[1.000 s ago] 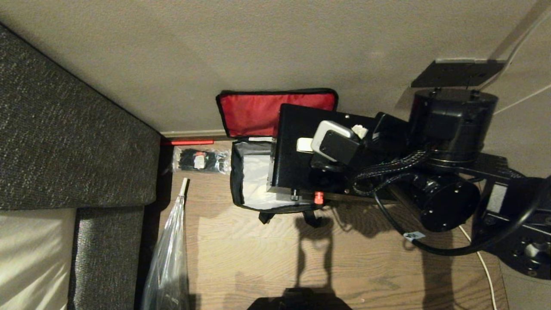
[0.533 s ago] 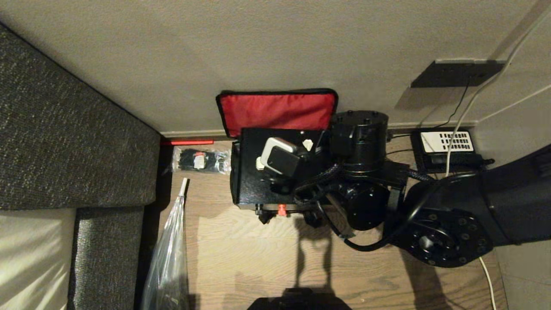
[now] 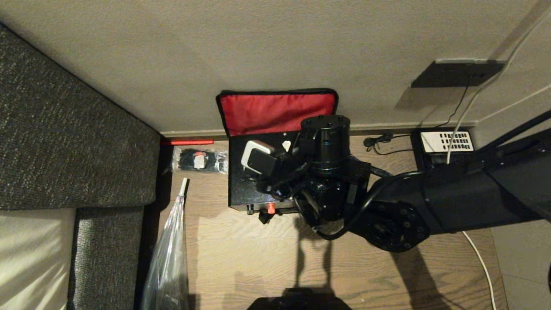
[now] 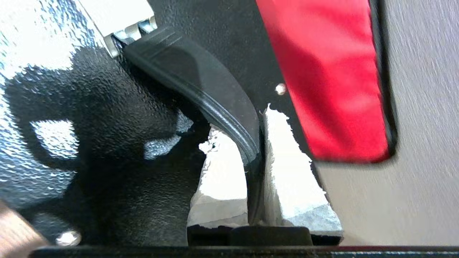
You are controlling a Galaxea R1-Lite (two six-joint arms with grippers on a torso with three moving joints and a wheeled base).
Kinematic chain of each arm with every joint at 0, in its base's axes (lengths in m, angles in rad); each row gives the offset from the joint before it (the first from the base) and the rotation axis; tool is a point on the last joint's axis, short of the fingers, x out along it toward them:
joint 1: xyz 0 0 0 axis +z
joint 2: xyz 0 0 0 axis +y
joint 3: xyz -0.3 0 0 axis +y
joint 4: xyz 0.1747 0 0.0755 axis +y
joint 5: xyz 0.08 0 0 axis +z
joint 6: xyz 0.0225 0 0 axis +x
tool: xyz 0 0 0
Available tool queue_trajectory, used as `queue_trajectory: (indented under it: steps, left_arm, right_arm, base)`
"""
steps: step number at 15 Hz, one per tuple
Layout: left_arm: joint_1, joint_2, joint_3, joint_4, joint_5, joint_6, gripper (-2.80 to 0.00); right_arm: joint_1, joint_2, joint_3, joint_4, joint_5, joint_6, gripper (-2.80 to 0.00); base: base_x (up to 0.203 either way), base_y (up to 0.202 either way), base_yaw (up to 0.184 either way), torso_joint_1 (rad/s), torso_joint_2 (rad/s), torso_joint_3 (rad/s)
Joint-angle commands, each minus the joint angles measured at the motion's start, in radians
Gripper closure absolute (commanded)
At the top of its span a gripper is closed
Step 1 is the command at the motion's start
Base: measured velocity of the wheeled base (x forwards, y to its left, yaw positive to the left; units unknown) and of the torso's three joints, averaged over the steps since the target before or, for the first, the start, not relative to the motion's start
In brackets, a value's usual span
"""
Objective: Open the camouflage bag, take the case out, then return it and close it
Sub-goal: Place the black box back
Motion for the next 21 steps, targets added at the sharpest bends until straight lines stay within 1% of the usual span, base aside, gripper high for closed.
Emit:
queue_trajectory:
  steps: [1, 4, 9, 12, 14, 18, 21]
  left_arm:
    - [0.0, -0.002, 0.003, 0.0, 0.0, -0.001, 0.0]
    - [0.0, -0.002, 0.003, 0.0, 0.0, 0.0, 0.0]
    - [0.0, -0.002, 0.003, 0.0, 0.0, 0.0, 0.0]
    - [0.0, -0.002, 0.003, 0.0, 0.0, -0.001, 0.0]
    - [0.0, -0.002, 0.003, 0.0, 0.0, 0.0, 0.0]
    - [0.0, -0.002, 0.003, 0.0, 0.0, 0.0, 0.0]
    - [0.0, -0.002, 0.003, 0.0, 0.0, 0.0, 0.0]
  right_arm:
    - [0.0, 0.019, -0.018, 0.024, 0.012, -0.008, 0.0]
    - [-0.014, 0.041, -0.039, 0.034, 0.074, -0.019, 0.0]
    - [-0.046, 0.045, -0.051, 0.034, 0.116, -0.014, 0.0]
    - [-0.07, 0.069, -0.104, 0.034, 0.132, -0.01, 0.0]
    - [-0.095, 0.088, -0.123, 0.034, 0.158, -0.009, 0.0]
    - [-0.148, 0.088, -0.125, 0.034, 0.197, -0.016, 0.0]
    - [-0.151, 0.062, -0.114, 0.058, 0.197, -0.011, 0.0]
  base:
    - [0.0, 0.0, 0.0, 0.0, 0.0, 0.0]
    - [0.0, 0.0, 0.0, 0.0, 0.0, 0.0]
    - [0.0, 0.0, 0.0, 0.0, 0.0, 0.0]
    - [0.0, 0.0, 0.0, 0.0, 0.0, 0.0]
    - [0.0, 0.0, 0.0, 0.0, 0.0, 0.0]
    - [0.0, 0.0, 0.0, 0.0, 0.0, 0.0]
    - [0.0, 0.0, 0.0, 0.0, 0.0, 0.0]
